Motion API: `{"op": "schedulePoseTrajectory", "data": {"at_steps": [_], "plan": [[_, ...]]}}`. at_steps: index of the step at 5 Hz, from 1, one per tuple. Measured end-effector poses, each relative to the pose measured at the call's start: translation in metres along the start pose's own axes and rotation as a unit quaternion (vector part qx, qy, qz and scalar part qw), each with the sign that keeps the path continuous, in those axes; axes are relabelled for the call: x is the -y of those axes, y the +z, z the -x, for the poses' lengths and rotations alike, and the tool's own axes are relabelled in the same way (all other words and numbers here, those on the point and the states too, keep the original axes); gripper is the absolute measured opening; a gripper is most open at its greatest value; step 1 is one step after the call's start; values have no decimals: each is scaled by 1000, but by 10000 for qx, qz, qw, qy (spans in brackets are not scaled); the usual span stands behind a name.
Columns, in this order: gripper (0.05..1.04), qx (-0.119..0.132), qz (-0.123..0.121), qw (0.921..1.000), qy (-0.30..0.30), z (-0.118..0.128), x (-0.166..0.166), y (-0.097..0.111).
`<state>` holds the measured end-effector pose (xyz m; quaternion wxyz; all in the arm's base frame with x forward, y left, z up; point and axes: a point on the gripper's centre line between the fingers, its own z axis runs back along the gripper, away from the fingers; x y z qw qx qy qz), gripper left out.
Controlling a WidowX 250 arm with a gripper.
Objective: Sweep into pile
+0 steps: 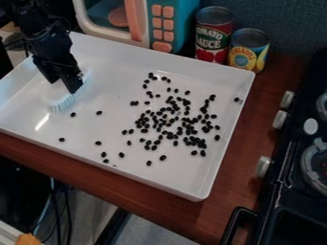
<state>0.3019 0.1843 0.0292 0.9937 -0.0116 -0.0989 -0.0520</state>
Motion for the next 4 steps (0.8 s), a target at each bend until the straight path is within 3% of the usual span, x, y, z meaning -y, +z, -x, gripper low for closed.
{"op": "schedulePoseTrajectory", "data": {"at_steps": [1,4], "plan": [[712,-101,265,9996,8,1,25,3],[712,-77,419,9991,-70,1,79,3]]}}
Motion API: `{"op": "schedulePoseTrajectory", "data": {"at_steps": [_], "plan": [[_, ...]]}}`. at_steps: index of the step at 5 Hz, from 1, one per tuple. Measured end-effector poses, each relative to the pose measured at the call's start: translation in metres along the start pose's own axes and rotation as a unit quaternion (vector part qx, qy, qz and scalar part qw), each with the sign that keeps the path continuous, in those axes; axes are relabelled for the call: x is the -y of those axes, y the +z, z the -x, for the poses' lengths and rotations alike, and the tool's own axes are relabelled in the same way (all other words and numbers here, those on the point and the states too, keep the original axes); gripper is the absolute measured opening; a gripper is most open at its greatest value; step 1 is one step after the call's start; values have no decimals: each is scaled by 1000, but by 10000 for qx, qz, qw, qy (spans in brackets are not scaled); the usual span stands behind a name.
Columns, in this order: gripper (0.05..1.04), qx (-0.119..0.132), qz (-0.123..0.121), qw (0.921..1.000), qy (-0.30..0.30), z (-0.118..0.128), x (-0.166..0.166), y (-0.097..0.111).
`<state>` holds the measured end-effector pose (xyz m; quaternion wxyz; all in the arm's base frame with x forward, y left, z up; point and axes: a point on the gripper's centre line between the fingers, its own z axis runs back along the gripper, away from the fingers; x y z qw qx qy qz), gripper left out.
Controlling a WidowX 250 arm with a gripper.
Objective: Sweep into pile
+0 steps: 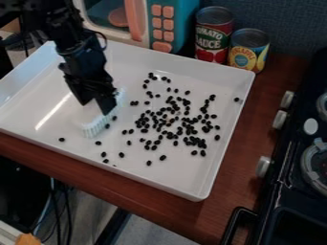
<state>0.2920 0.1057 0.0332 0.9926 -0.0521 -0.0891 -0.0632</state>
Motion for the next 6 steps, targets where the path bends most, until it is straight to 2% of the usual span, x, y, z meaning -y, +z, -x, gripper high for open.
{"op": "schedulePoseTrajectory", "data": {"at_steps": [2,3,4,5,6], "plan": [[712,119,-16,9997,207,-7,23,-4],[712,180,60,9992,358,-12,32,-7],[712,218,169,9980,569,-16,41,-8],[712,143,343,9966,740,-17,55,-8],[712,176,477,9955,799,-22,71,-3]]}}
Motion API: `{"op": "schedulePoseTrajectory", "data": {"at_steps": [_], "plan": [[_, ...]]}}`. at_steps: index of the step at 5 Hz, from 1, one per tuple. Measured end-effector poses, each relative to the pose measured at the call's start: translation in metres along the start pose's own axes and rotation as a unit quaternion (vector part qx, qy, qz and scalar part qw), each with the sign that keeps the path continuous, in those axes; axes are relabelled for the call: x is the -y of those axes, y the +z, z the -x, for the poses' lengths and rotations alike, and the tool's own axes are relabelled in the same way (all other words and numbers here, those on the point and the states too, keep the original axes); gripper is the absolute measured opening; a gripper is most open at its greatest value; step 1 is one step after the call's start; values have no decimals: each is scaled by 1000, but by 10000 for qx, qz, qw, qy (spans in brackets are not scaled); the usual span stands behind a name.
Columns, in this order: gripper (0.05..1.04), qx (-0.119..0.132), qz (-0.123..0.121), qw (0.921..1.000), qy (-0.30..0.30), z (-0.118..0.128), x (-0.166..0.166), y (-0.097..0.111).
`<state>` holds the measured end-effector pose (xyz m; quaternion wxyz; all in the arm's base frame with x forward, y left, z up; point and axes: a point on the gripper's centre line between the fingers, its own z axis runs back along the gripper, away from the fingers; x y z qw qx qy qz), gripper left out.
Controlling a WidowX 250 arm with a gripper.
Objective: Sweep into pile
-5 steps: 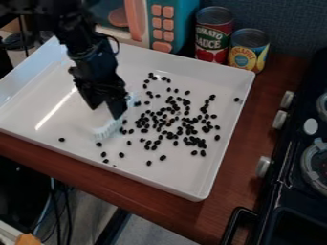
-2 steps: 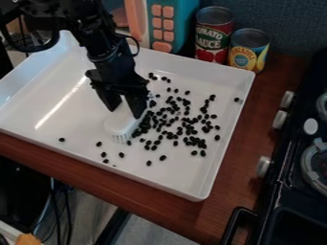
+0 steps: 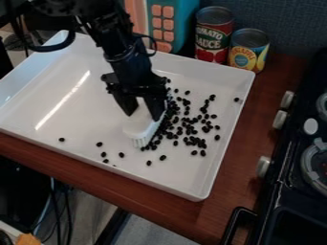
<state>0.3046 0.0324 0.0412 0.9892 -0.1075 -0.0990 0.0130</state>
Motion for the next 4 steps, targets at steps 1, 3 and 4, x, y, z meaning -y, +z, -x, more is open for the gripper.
{"op": "schedulePoseTrajectory", "data": {"at_steps": [1,3,4], "plan": [[712,23,93,10000,18,-2,14,2],[712,246,203,9991,-269,-11,17,18],[712,523,284,9979,-248,-27,-19,55]]}}
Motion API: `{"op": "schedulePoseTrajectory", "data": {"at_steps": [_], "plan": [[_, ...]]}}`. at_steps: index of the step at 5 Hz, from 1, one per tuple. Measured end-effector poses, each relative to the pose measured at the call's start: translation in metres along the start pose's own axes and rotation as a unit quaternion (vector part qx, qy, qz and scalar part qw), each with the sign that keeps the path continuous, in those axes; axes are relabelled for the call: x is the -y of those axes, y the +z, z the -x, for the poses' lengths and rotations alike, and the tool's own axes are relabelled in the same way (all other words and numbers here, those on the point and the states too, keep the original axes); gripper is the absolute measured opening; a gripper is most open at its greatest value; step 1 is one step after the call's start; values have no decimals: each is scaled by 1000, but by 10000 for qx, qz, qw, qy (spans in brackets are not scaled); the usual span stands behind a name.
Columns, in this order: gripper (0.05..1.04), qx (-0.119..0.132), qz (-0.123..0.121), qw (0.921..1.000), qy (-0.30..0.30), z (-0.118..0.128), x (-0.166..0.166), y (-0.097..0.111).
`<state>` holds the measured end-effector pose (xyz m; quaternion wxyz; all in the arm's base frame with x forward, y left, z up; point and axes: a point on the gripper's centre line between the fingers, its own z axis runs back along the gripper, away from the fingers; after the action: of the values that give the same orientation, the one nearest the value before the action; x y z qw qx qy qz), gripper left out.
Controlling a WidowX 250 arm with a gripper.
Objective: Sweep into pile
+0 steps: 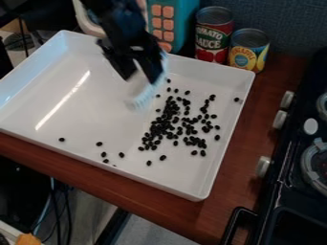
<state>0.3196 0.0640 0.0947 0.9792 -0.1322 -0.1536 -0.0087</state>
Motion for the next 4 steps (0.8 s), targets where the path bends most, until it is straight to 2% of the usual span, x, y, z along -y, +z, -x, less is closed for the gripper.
{"op": "schedulePoseTrajectory", "data": {"at_steps": [1,2,4], "plan": [[712,198,-142,9997,-87,-3,-37,27],[712,243,-554,9981,-127,9,-71,38],[712,-212,-1092,9926,-480,64,-123,23]]}}
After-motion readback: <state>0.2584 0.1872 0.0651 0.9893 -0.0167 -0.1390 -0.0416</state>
